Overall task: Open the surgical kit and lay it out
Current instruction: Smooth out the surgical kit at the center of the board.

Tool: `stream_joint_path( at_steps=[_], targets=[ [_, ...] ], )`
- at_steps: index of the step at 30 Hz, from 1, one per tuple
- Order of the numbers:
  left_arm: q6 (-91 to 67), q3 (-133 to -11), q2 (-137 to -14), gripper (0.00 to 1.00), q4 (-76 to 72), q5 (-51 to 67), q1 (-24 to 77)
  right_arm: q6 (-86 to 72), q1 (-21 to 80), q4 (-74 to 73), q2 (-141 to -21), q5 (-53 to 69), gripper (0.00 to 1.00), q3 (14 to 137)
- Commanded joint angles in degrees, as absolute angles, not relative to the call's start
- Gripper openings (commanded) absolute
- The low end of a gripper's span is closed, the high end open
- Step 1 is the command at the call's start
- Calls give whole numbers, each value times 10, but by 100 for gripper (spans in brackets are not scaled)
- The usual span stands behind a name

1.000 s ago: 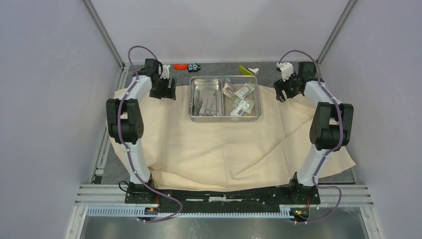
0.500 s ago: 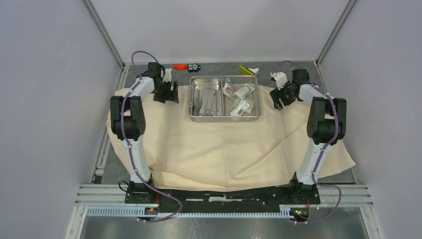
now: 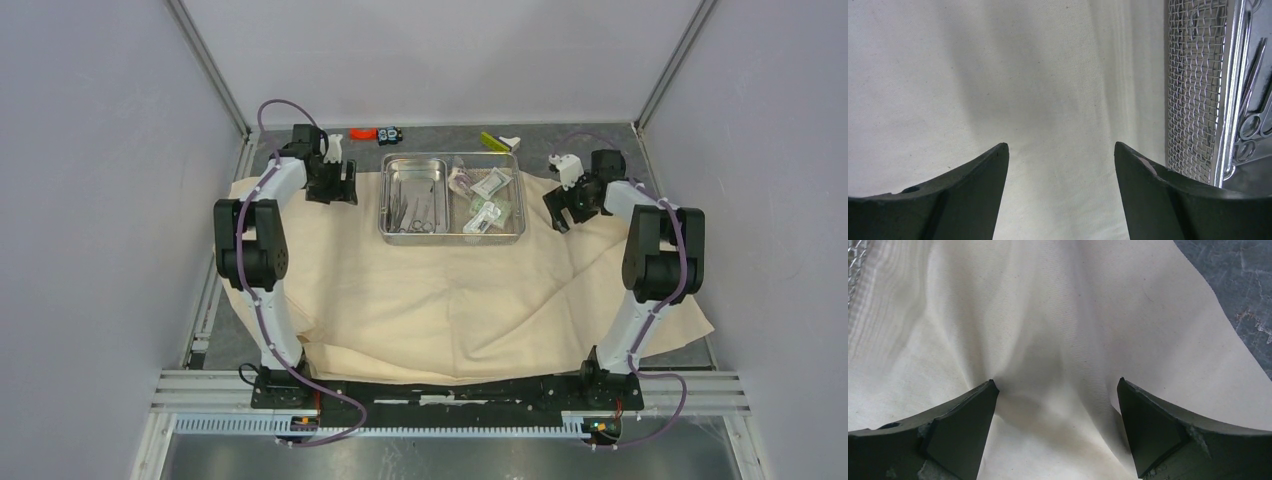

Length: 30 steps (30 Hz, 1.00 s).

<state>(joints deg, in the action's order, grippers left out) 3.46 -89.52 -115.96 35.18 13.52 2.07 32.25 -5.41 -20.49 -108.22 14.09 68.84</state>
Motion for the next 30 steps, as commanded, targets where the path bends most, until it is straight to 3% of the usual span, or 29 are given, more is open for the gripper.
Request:
stream_joint_path(
  at_steps=[1, 20, 27, 30],
  targets=[
    [43, -885, -1129, 83, 328, 132, 23, 299, -81, -272, -1142, 119, 97, 746],
    [47, -889, -1119, 82, 326, 124, 24, 267, -99, -333, -1309, 160, 97, 1024],
    [46, -893, -1120, 82, 327, 126, 24, 253, -101, -336, -1328, 152, 97, 1099],
    [47, -892, -1119, 82, 327, 127, 23, 240, -108, -309, -1290, 173, 97, 1077]
  ],
)
